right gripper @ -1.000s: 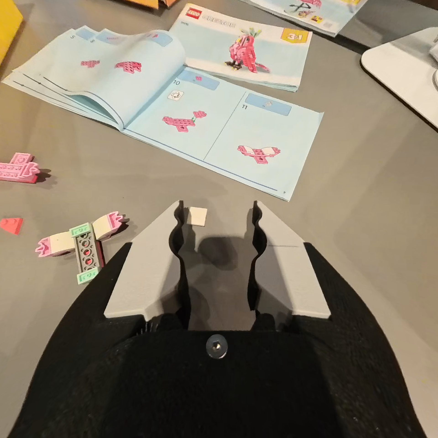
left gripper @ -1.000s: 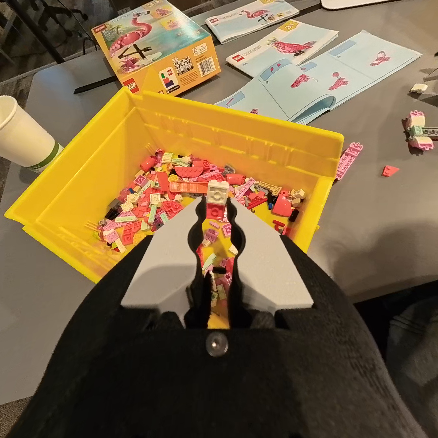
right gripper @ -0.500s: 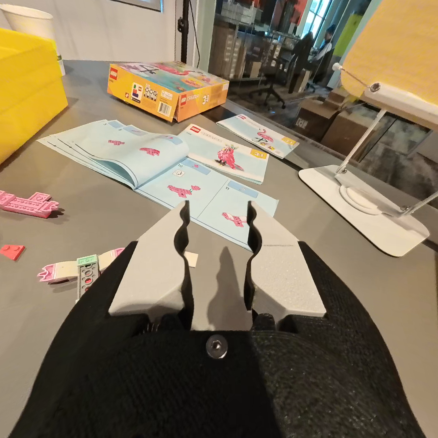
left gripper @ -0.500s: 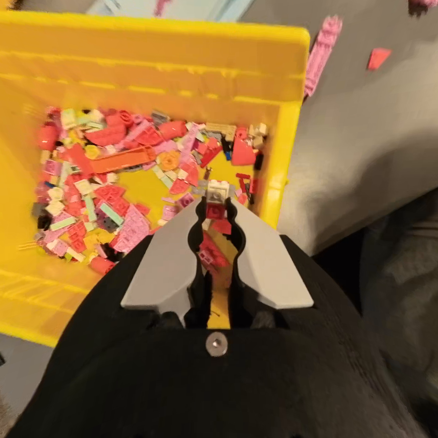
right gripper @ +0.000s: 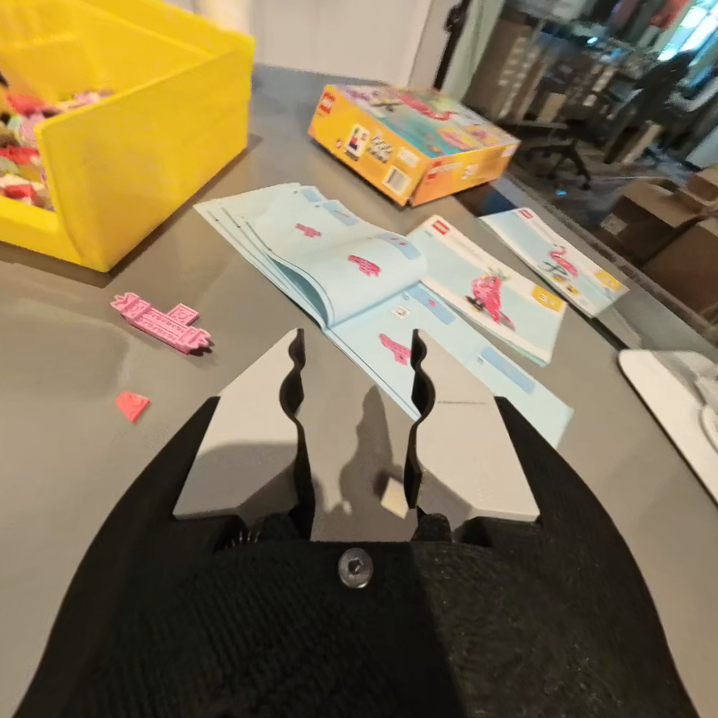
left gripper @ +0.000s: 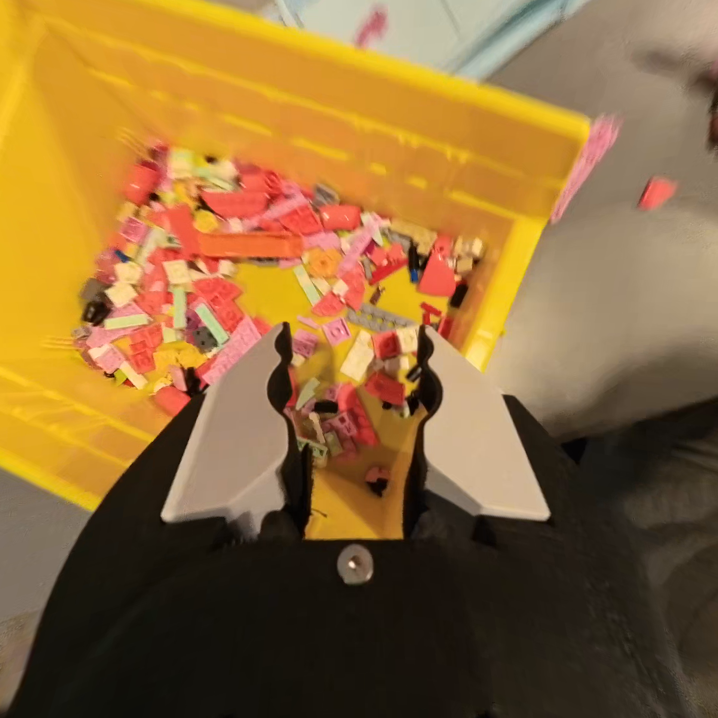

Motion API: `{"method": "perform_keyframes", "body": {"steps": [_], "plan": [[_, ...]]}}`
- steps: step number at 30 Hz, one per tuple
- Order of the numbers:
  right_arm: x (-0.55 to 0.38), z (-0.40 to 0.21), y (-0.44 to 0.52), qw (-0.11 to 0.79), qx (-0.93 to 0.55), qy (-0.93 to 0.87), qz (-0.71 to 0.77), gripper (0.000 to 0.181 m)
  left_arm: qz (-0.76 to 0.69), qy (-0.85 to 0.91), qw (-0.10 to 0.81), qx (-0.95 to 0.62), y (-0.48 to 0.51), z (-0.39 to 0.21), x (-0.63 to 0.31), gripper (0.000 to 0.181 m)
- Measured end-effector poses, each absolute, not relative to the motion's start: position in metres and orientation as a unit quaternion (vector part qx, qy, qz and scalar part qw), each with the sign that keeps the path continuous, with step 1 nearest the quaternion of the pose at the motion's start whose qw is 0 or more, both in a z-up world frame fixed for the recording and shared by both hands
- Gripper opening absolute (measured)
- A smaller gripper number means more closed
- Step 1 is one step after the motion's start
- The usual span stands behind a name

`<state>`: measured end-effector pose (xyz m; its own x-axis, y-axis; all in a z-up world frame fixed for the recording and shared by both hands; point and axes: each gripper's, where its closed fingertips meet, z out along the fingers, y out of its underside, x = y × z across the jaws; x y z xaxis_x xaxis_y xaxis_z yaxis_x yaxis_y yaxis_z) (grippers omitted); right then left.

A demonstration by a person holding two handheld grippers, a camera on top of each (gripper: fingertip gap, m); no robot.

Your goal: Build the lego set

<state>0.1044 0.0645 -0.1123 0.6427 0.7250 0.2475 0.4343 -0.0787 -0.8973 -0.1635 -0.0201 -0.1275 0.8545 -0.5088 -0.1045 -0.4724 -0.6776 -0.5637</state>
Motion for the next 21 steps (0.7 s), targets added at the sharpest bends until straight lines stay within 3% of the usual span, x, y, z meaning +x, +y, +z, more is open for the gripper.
{"method": "perform_keyframes", "body": {"steps": [6,9,12,16,21], "plan": [[0.059,-0.156,0.103,0.444,-0.768,-0.458,0.055,0.047,-0.047,0.207,0.444,-0.87,-0.013,-0.088,-0.166,0.062],[0.045,-0.166,0.113,0.43,-0.78,-0.451,0.054,0.05,-0.026,0.236,0.446,-0.863,-0.015,-0.089,-0.161,0.057],[0.059,-0.165,0.129,0.436,-0.798,-0.416,-0.007,0.042,-0.012,0.258,0.429,-0.865,-0.016,-0.096,-0.157,0.055],[0.081,-0.158,0.132,0.45,-0.833,-0.317,0.052,0.026,-0.003,0.268,0.428,-0.863,-0.018,-0.098,-0.157,0.051],[0.114,-0.158,0.128,0.444,-0.859,-0.212,0.14,0.023,-0.017,0.26,0.439,-0.86,-0.018,-0.094,-0.156,0.044]]}}
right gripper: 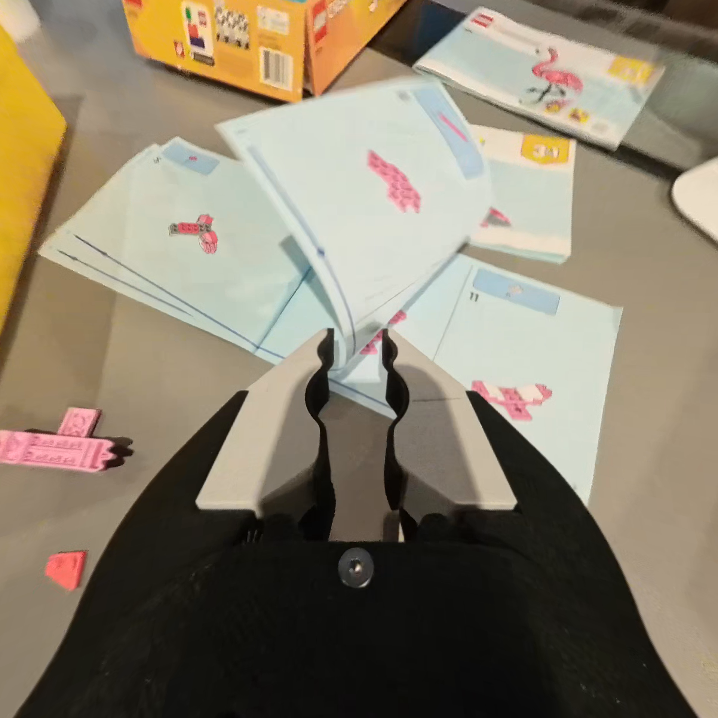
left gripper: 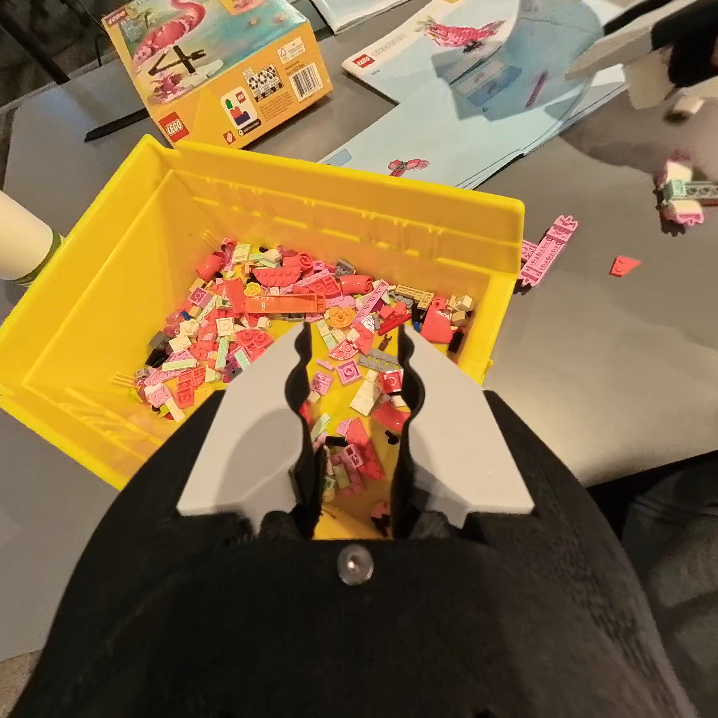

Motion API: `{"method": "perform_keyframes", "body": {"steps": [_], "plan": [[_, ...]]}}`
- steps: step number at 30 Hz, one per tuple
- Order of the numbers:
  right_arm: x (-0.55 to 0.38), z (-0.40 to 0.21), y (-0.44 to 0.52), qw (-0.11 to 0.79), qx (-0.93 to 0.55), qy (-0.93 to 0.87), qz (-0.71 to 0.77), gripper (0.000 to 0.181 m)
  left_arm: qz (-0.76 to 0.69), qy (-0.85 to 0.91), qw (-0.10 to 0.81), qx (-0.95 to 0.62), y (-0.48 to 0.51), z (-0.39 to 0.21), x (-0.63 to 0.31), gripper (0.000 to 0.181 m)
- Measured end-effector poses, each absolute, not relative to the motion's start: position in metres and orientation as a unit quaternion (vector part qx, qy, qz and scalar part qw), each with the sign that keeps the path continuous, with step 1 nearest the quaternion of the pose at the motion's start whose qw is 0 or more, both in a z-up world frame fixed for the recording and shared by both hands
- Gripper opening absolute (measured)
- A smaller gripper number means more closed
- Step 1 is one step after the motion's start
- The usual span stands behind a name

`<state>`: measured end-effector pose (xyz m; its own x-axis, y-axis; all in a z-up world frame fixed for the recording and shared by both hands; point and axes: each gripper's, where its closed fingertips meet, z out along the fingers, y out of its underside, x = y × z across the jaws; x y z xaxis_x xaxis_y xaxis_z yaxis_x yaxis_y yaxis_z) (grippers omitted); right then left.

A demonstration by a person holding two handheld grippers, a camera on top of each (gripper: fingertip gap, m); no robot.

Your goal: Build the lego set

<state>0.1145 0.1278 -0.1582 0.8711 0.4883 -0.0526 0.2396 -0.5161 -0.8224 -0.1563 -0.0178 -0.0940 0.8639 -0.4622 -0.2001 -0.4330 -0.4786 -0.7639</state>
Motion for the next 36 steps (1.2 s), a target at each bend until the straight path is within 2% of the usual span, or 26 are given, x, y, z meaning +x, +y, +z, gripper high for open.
{"method": "perform_keyframes", "body": {"steps": [9,17,36], "plan": [[0.157,-0.166,0.118,0.417,-0.869,-0.096,0.247,0.02,-0.016,0.27,0.433,-0.86,-0.019,-0.096,-0.155,0.041],[0.171,-0.17,0.119,0.416,-0.873,-0.081,0.24,0.012,-0.022,0.267,0.437,-0.859,-0.019,-0.095,-0.154,0.038],[0.202,-0.175,0.121,0.409,-0.886,-0.051,0.21,0.01,-0.019,0.272,0.431,-0.86,-0.02,-0.097,-0.153,0.035]]}}
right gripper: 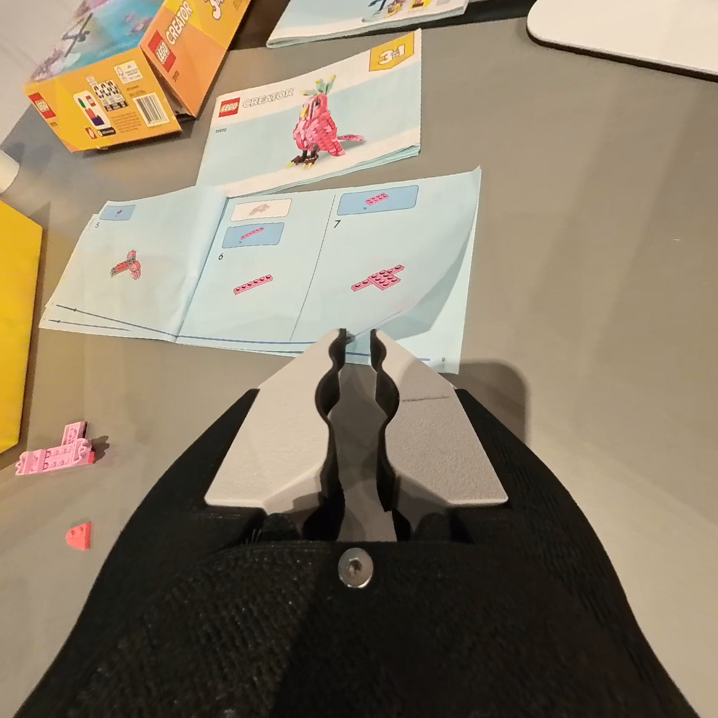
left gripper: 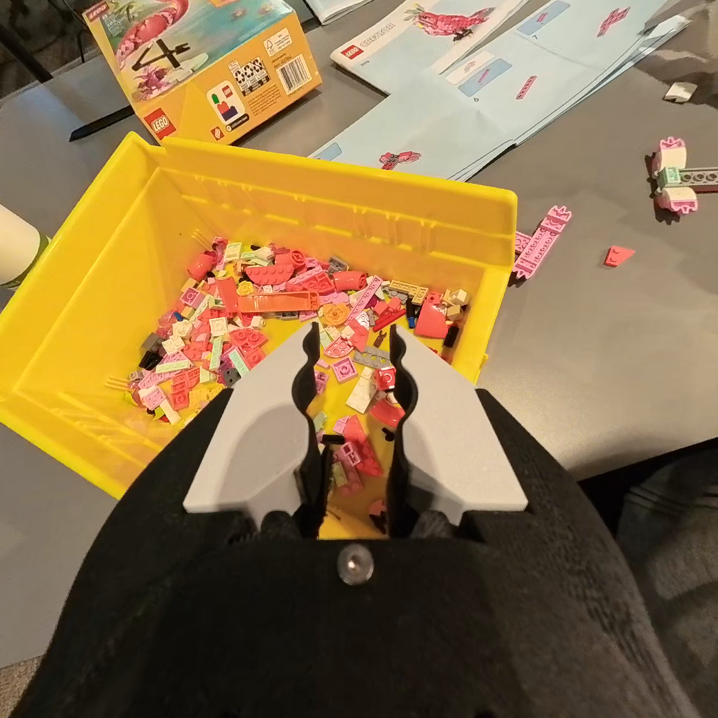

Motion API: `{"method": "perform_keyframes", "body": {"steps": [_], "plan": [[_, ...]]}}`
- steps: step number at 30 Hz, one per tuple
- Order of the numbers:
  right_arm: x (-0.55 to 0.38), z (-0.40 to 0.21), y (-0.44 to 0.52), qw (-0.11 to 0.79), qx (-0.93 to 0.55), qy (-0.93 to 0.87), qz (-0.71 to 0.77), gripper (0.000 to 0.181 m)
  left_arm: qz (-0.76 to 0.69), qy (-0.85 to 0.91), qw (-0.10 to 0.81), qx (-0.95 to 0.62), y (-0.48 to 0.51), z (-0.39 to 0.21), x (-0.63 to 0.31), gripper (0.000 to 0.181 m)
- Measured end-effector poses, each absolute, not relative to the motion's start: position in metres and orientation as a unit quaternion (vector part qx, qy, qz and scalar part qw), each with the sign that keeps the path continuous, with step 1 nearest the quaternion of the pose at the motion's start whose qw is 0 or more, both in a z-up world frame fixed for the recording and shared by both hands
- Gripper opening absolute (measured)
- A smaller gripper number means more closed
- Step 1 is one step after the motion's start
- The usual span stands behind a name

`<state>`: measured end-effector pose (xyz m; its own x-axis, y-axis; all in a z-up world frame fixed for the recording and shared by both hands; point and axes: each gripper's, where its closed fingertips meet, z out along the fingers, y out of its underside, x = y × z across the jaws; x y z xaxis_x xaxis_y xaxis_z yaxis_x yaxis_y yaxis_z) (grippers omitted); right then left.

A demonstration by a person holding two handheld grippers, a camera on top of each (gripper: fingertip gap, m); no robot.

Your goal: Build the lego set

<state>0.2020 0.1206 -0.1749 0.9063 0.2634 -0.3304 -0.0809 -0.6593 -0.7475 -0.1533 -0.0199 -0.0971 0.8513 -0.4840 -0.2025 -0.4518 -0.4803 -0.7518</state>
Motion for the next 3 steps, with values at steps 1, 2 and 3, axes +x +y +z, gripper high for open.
{"method": "perform_keyframes", "body": {"steps": [1,2,3], "plan": [[0.2031,-0.1751,0.1207,0.409,-0.887,-0.051,0.209,0.01,-0.019,0.272,0.431,-0.86,-0.02,-0.0971,-0.1533,0.035],[0.2042,-0.1753,0.1207,0.409,-0.887,-0.05,0.207,0.008,-0.019,0.272,0.431,-0.86,-0.02,-0.0971,-0.1533,0.035],[0.2055,-0.176,0.1207,0.408,-0.888,-0.049,0.204,0.006,-0.019,0.272,0.431,-0.86,-0.02,-0.0972,-0.1532,0.035]]}}
